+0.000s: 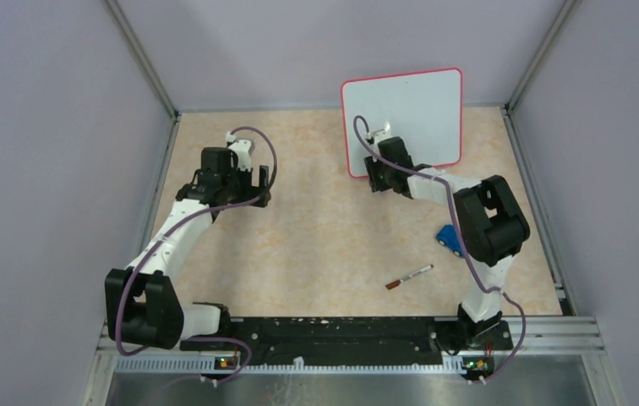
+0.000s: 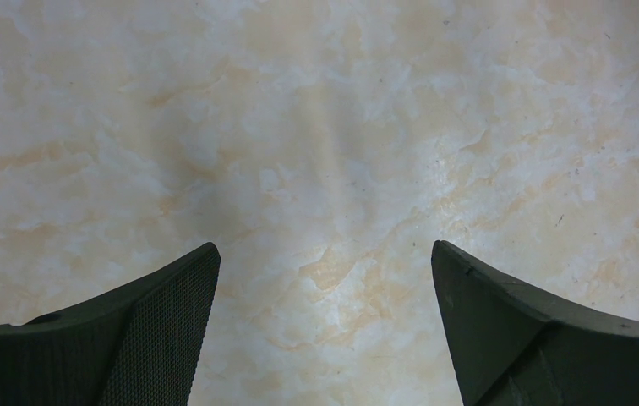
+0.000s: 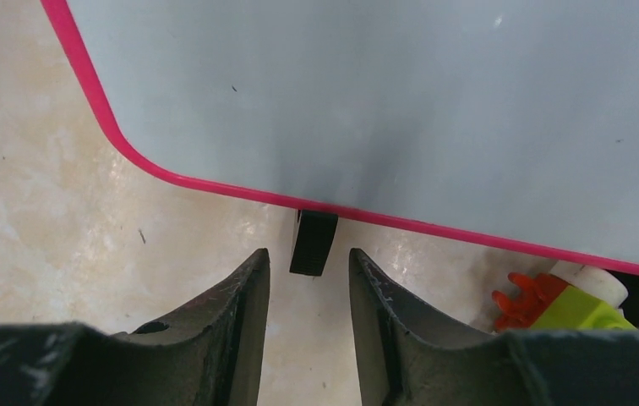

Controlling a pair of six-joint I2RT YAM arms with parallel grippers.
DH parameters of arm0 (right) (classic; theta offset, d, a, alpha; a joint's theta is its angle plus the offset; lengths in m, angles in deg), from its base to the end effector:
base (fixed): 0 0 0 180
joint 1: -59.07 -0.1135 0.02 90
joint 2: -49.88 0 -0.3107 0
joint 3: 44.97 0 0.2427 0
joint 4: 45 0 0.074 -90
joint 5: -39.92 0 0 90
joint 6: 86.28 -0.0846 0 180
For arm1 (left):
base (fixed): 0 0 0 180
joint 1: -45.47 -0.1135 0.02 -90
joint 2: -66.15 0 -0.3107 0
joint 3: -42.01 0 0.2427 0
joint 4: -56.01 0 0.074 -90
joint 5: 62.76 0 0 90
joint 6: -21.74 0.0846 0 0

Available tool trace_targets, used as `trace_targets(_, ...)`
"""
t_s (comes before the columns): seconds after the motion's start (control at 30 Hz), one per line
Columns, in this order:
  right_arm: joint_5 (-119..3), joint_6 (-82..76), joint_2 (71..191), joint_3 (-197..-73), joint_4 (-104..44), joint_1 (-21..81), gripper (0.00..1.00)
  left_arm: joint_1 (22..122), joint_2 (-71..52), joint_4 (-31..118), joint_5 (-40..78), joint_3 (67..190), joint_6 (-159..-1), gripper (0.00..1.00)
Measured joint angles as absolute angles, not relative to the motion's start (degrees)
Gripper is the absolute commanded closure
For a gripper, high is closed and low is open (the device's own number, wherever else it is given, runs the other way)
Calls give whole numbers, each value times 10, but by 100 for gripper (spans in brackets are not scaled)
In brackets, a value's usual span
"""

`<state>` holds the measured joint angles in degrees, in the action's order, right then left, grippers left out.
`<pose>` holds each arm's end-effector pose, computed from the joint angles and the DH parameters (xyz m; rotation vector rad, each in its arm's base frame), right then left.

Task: Write a sentence on the whiteboard
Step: Move the whiteboard to the center of the board.

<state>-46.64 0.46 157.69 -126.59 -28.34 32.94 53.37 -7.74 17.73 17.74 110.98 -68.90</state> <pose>0.4053 0.1932 0.1944 -0.4310 2.2843 0.1898 0.2857 -0.0537 0.2834 0.2307 2.3156 -0.2676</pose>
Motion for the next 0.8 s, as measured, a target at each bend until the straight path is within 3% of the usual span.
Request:
trace_targets(0.13,-465,5,1589,-1273,-282,329,66,534,-77,178,179,1110,-694,1)
trace_targets(0.43,-462,-2,1592,-1284,-278,330,100,534,-78,178,182,1118,-700,1)
trace_targets(0.8,-488,-8,1556,-1245,-277,331,100,534,-86,176,197,1128,-707,1)
